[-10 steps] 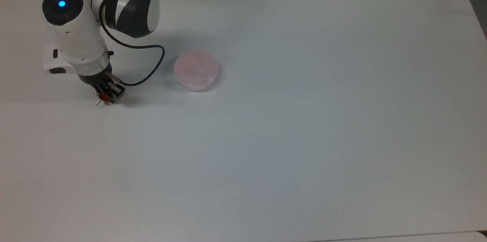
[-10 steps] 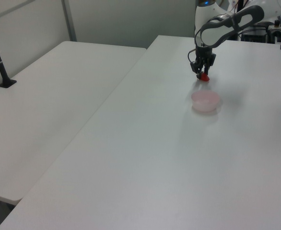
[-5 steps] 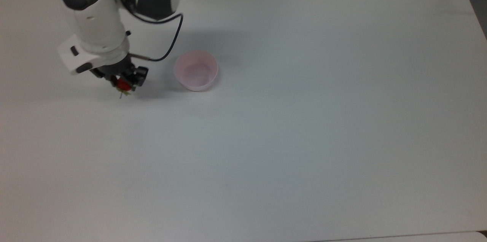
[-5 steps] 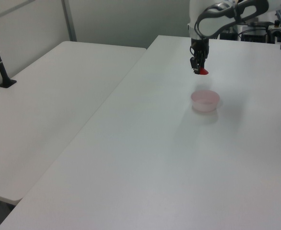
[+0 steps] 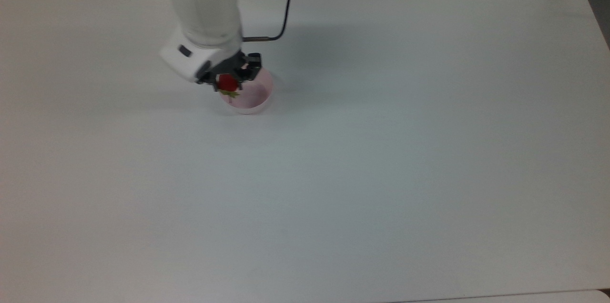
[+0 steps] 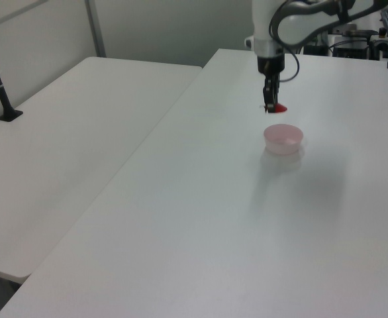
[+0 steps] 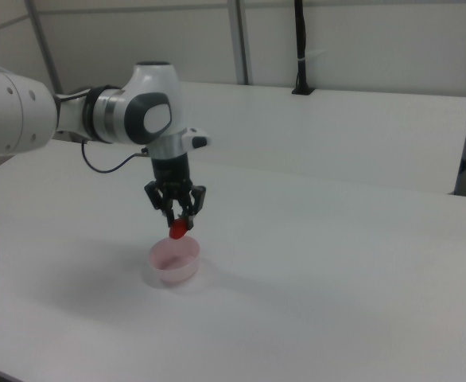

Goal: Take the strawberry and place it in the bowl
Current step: 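Lift the strawberry and carry it over the pink bowl, then lower the strawberry into the bowl and open the gripper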

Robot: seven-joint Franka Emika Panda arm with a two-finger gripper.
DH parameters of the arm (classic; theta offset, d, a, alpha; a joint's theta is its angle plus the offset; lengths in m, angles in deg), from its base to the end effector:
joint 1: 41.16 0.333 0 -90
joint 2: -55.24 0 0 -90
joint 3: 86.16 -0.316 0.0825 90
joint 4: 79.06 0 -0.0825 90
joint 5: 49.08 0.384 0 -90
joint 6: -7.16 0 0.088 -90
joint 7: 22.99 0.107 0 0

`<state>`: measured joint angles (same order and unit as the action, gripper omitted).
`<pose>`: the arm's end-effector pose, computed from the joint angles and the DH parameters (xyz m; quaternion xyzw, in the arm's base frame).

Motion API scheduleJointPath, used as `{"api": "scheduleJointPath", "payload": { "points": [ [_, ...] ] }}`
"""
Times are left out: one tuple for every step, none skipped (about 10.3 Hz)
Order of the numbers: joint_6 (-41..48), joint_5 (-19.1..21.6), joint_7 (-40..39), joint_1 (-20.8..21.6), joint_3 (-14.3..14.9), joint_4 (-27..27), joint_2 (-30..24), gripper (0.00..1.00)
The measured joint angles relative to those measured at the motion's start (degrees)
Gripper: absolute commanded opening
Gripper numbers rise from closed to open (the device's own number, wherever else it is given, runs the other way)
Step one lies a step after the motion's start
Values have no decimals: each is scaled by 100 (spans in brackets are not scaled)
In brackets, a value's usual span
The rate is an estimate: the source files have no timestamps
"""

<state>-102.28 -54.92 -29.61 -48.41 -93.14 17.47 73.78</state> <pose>0.6384 -0.0171 0.4047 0.9959 0.0723 -0.0492 0.0248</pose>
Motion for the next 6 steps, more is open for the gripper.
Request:
{"api": "scheduleJointPath", "payload": {
  "points": [
    [-169, -1, 78, 111, -51, 237, 2, 42],
    [-367, 0, 304, 203, -54, 402, 4, 42],
    [-559, 0, 768, 282, -56, 575, 7, 43],
    [-617, 0, 1185, 297, -56, 643, 7, 52],
    [-619, 0, 1545, 294, -53, 667, 8, 67],
    [-619, 1, 1678, 284, -48, 672, 8, 95]
  ]
}}
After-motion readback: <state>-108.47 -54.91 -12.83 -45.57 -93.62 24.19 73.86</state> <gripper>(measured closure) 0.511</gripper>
